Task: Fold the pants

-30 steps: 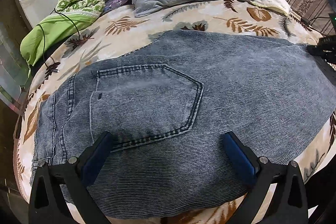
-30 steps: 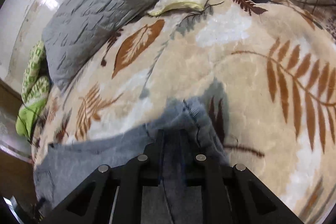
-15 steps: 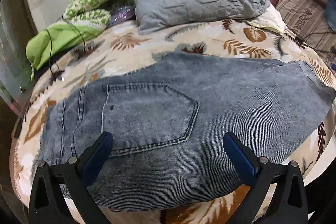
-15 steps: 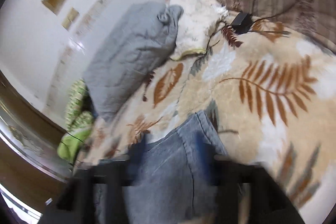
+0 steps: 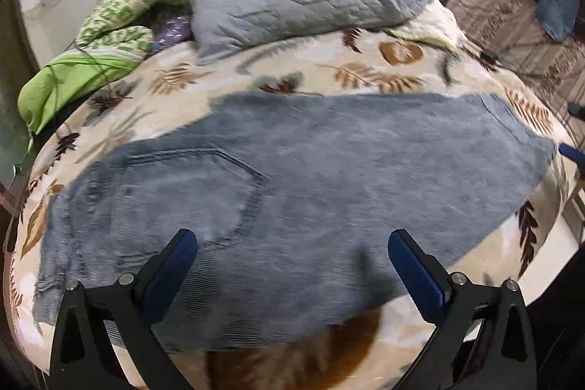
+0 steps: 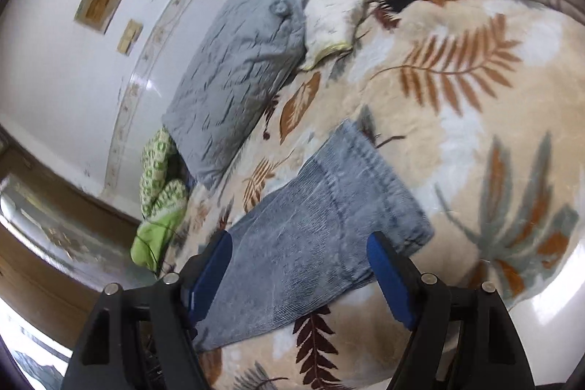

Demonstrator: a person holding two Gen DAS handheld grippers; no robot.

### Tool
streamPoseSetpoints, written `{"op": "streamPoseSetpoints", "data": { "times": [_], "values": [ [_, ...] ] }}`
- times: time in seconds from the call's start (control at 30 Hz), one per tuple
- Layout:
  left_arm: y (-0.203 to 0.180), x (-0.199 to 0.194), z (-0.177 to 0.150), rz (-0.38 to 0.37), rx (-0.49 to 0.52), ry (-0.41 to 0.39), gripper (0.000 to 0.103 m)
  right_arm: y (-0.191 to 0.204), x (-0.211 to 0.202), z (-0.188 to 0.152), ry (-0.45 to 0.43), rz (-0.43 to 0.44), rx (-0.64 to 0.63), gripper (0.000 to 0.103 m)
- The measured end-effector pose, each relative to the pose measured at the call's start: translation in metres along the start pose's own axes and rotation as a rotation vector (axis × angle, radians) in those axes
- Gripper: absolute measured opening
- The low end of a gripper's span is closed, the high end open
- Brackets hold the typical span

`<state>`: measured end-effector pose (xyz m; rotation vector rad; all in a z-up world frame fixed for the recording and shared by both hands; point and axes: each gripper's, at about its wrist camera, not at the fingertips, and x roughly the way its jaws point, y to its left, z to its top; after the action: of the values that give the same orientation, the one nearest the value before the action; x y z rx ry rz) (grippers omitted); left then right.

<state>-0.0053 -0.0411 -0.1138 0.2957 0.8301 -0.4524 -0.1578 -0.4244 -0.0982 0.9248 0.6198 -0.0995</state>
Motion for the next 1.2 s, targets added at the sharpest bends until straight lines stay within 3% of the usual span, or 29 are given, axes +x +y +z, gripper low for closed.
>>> {"op": "streamPoseSetpoints", "data": {
  "times": [0.13,0.2,0.27,0.4,0.57,0.7,0.97,1.2],
  "values": [
    [-0.02,0.01,-0.007,0.024,0.065,0.032,0.103,0.012,0.022,-0.009,0.06,-0.065,-0.063,0.075],
    [-0.024,0.02,-0.012,0.061,0.093,0.073,0.103,0.015,0.039,-0.015,0.111,-0.172,-0.124,0.073],
    [-0.019,0.024,-0.013,0.034,0.058,0.093,0.103,0.009,0.053,-0.02,0.162,-0.245,-0.128,0.065],
    [-0.009,0.028,-0.016,-0.025,-0.01,0.117,0.103,0.001,0.05,-0.019,0.144,-0.229,-0.093,0.064],
    [-0.021,0.023,-0.025,0.031,0.028,0.068,0.103,0.0,0.052,-0.021,0.142,-0.234,-0.118,0.065],
    [-0.014,0.026,-0.022,0.001,0.012,0.096,0.103,0.006,0.055,-0.021,0.141,-0.253,-0.138,0.069],
    [-0.015,0.023,-0.026,0.003,0.022,0.065,0.103,0.021,0.064,-0.025,0.142,-0.318,-0.208,0.074],
    [-0.017,0.02,-0.022,0.017,0.047,0.077,0.103,0.015,0.054,-0.022,0.133,-0.261,-0.159,0.074]
  ]
}}
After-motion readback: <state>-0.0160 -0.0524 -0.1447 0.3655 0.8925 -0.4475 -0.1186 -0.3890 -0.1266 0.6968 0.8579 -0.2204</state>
